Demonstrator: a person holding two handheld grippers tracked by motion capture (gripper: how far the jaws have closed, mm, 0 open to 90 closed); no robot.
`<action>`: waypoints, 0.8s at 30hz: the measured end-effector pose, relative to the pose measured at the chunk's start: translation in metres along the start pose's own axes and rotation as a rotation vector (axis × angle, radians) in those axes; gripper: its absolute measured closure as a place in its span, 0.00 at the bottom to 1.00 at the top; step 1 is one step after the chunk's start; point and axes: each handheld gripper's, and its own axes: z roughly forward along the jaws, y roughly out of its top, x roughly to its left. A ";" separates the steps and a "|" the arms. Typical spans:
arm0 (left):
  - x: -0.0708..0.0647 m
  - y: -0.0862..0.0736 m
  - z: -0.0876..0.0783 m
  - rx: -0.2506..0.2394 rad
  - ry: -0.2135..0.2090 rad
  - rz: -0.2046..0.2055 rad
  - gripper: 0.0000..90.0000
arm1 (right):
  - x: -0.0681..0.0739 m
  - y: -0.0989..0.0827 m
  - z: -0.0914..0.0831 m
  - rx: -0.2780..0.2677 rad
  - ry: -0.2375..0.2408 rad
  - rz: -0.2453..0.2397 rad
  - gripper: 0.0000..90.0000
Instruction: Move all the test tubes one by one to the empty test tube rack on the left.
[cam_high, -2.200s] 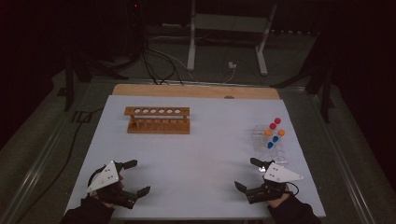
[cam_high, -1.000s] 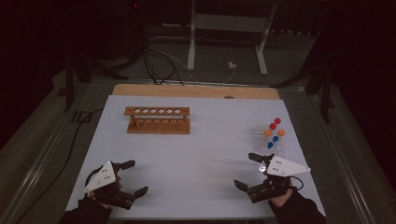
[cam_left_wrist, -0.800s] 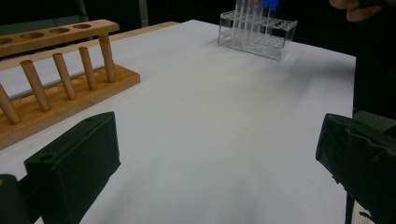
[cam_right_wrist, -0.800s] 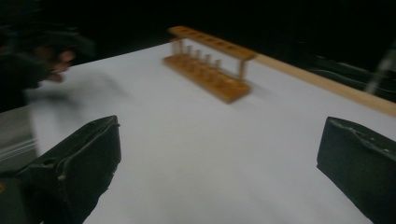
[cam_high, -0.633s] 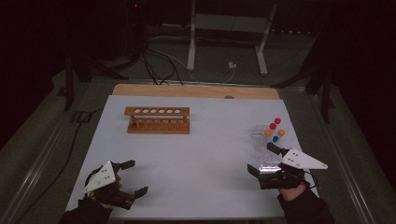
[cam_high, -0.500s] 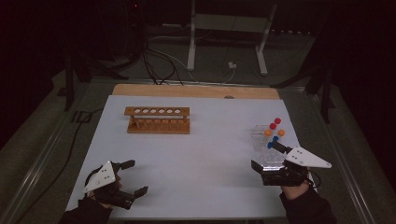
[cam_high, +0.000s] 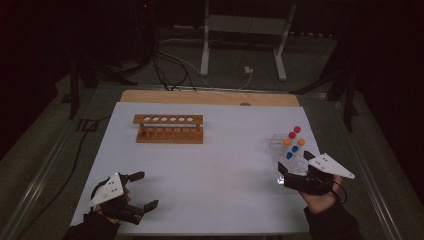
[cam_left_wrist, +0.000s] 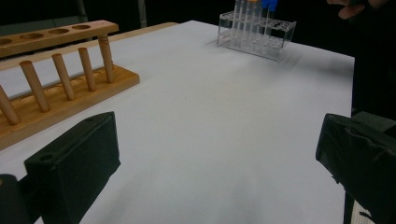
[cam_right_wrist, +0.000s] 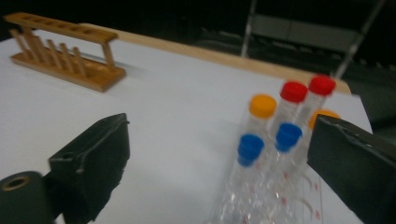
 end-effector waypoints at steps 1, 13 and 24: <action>0.000 0.000 0.000 0.000 0.000 0.000 0.00 | 0.000 0.000 0.001 0.021 -0.005 0.007 0.10; 0.000 0.000 0.000 0.000 -0.001 0.000 0.00 | -0.004 -0.005 0.012 0.147 -0.075 0.093 0.37; 0.000 0.000 0.000 0.001 -0.003 -0.001 0.00 | -0.008 -0.010 0.026 0.227 -0.074 0.124 0.64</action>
